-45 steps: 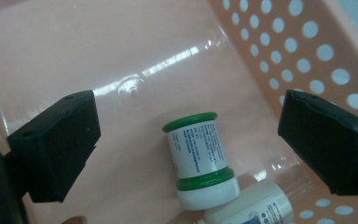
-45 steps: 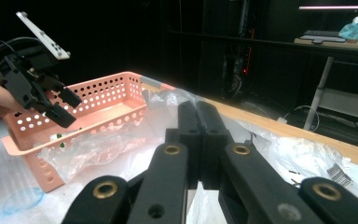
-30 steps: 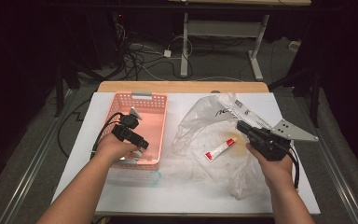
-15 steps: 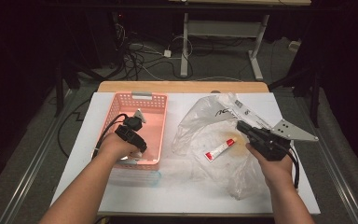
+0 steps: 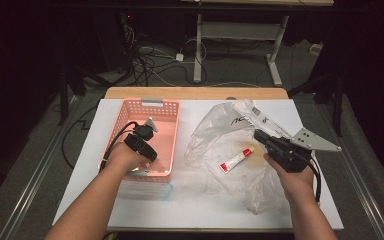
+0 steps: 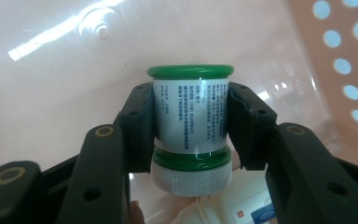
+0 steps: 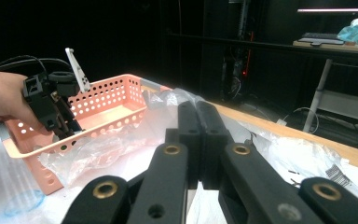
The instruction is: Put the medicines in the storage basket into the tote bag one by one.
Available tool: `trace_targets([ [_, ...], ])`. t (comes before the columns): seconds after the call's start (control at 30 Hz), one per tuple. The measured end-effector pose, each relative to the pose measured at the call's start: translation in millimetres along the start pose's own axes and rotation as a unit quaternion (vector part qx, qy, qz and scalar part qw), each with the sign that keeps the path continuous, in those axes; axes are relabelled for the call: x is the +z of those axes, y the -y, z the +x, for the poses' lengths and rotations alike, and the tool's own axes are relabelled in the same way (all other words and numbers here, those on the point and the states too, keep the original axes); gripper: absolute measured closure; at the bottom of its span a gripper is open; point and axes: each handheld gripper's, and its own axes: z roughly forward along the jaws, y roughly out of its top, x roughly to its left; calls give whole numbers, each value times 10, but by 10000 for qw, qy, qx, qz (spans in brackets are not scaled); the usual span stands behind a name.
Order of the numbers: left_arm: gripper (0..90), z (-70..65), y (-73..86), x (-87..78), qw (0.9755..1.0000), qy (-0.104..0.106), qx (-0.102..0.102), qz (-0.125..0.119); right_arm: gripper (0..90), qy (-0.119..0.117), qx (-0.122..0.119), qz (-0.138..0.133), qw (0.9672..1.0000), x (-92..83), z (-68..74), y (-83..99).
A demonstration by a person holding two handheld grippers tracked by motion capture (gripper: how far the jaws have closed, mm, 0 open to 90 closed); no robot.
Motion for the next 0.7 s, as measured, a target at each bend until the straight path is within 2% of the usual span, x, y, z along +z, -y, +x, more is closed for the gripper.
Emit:
trace_targets([
  [0.17,540,-21,50,-58,9995,-38,73,-319,900,4,-10,4,10000,2,1,0],
  [0.33,540,-38,123,-124,9971,-13,172,-747,900,16,18,7,10000,6,7,3],
  [0.47,540,-48,182,-172,9935,17,284,-1099,900,5,-3,4,10000,11,13,5],
  [0.63,540,-54,257,-223,9877,46,329,-1528,900,14,-6,31,10000,12,15,8],
  [0.7,540,-62,287,-244,9846,56,374,-1706,900,6,-35,38,10000,14,14,11],
])
